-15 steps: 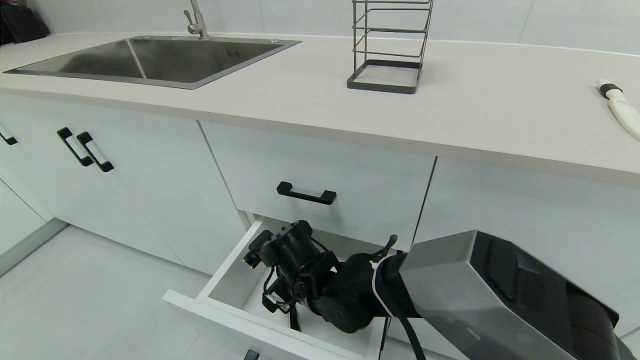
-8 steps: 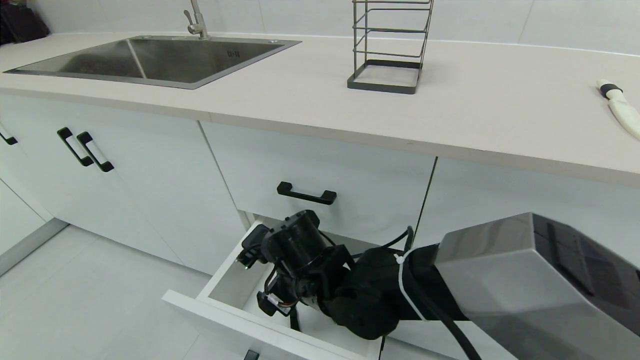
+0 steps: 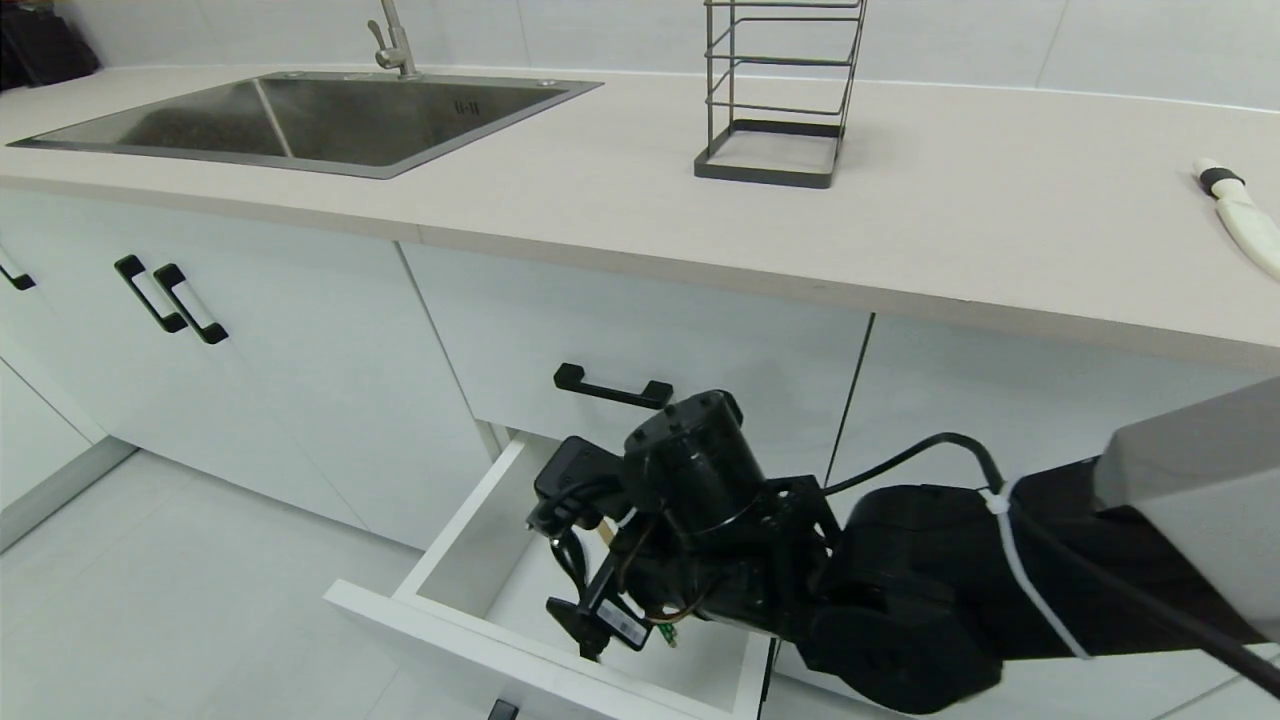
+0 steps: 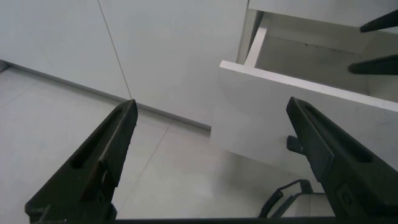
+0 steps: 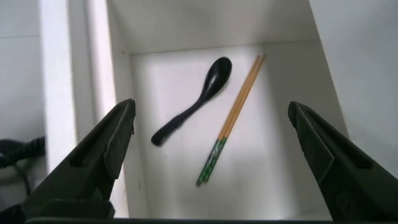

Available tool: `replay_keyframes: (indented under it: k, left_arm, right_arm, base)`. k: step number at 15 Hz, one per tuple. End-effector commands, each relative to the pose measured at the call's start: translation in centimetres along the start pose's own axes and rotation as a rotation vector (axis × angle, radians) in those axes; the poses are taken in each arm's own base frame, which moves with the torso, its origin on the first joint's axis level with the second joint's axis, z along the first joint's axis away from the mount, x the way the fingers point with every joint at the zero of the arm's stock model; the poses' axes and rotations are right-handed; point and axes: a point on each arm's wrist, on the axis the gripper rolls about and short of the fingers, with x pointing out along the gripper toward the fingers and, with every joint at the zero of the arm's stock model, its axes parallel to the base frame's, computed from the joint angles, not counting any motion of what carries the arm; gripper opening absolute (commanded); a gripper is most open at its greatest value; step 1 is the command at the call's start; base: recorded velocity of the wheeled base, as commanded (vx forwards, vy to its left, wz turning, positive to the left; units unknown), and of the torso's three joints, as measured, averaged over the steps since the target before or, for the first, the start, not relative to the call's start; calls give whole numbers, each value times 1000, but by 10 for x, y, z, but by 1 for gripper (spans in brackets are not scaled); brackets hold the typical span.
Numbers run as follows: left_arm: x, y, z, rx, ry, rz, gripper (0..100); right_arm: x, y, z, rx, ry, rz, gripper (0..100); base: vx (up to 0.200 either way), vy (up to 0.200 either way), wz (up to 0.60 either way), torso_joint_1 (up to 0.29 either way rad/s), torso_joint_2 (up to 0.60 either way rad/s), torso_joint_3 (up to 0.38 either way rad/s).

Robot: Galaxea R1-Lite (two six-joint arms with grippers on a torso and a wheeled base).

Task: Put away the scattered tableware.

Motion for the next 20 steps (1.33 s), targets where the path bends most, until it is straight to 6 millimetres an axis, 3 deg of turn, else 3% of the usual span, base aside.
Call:
replay_keyframes:
  k: [1, 4, 6, 10, 17, 20]
  left_arm:
    - [0, 0, 0, 0, 0, 1, 100]
    - [0, 0, 0, 0, 0, 1, 100]
    - [0, 0, 0, 0, 0, 1, 100]
    - [0, 0, 0, 0, 0, -1, 100]
    - [0, 0, 0, 0, 0, 1, 100]
    - [0, 0, 0, 0, 0, 1, 100]
  right_arm:
    - [-47, -8, -3, 10, -67, -2, 100]
    - [-80, -6, -19, 22, -156, -27, 100]
    - [-88, 1, -39, 18, -185, -31, 100]
    - [-118, -4, -33, 25, -259, -45, 100]
    - [-102, 2, -44, 18, -205, -10, 100]
    - [-104, 3, -54, 19, -173, -4, 100]
  base:
    - [0, 0, 0, 0, 0, 0]
    - [0, 0, 0, 0, 0, 0]
    - [0, 0, 0, 0, 0, 0]
    - [0, 0, 0, 0, 0, 0]
    - [0, 0, 0, 0, 0, 0]
    - [0, 0, 0, 0, 0, 0]
